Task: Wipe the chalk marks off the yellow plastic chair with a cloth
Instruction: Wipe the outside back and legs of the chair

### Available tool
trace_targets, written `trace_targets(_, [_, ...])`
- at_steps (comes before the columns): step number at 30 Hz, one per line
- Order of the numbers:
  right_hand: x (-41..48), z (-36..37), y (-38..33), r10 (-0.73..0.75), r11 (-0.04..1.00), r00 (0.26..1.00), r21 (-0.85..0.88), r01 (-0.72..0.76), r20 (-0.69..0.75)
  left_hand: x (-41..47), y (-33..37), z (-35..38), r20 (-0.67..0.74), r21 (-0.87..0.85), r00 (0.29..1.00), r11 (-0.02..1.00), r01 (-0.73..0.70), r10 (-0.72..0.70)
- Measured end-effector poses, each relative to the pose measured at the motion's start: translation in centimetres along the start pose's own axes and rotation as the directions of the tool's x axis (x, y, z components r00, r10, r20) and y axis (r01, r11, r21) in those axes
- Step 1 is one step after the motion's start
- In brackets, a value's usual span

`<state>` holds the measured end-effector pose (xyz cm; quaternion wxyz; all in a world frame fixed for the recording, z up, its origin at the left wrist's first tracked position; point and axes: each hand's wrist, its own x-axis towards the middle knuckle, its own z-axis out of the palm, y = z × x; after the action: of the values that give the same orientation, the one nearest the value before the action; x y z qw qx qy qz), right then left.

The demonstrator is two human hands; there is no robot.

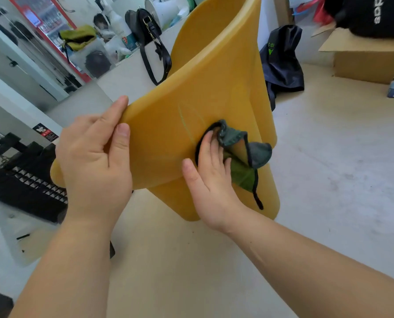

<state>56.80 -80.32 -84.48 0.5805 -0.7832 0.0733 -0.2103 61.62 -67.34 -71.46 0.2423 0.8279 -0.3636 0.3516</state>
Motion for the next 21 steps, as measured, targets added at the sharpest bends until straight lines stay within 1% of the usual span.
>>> trace_targets(2, [-0.2,-0.4,-1.1,0.021,0.989,1.000,0.148,-0.018,-0.021,-0.3,-0.4,-0.3,0.008,0.015,0.999,0.999,-0.031,0.031])
trace_targets(3, [-0.4,-0.6,-1.3,0.019,0.981,0.999,0.195,-0.011,-0.040,-0.4,-0.7,-0.6,0.020,0.012,0.999,0.999,-0.036,0.036])
trace_targets(5, [-1.1,-1.0,-1.3,-0.020,0.971,0.997,0.234,0.038,-0.079,-0.3,-1.7,-1.0,0.044,0.024,0.999,1.000,-0.004,0.003])
trace_targets(7, [-1.7,-1.1,-1.1,-0.078,0.979,0.990,0.179,0.099,-0.121,-0.1,-2.4,-1.3,0.077,0.055,0.994,0.996,0.074,-0.078])
trace_targets(10, [-1.5,-1.8,-0.6,-0.158,0.987,0.966,-0.004,0.161,-0.206,0.0,-2.2,-1.7,0.107,0.015,0.985,0.991,0.134,-0.135])
trace_targets(12, [-0.8,-2.6,0.0,-0.222,0.972,0.928,-0.143,0.187,-0.300,0.1,-1.3,-1.9,0.108,-0.036,0.981,0.986,0.164,-0.159])
trace_targets(14, [-0.1,-3.4,0.8,-0.307,0.944,0.870,-0.238,0.228,-0.385,0.2,0.0,-1.9,0.100,-0.077,0.981,0.981,0.177,-0.169])
trace_targets(15, [0.3,-3.8,1.1,-0.357,0.929,0.838,-0.256,0.269,-0.414,0.3,0.8,-1.9,0.095,-0.080,0.981,0.981,0.175,-0.167])
trace_targets(17, [0.8,-4.9,1.4,-0.427,0.904,0.793,-0.212,0.371,-0.434,0.4,2.5,-1.6,0.092,-0.066,0.984,0.985,0.159,-0.153])
trace_targets(19, [0.9,-5.9,1.0,-0.430,0.898,0.792,-0.122,0.422,-0.433,0.7,4.3,-1.1,0.093,-0.040,0.988,0.991,0.125,-0.121])
trace_targets(21, [0.5,-6.2,0.4,-0.399,0.910,0.813,-0.076,0.407,-0.424,0.9,5.6,-0.6,0.093,0.000,0.992,0.996,0.088,-0.088])
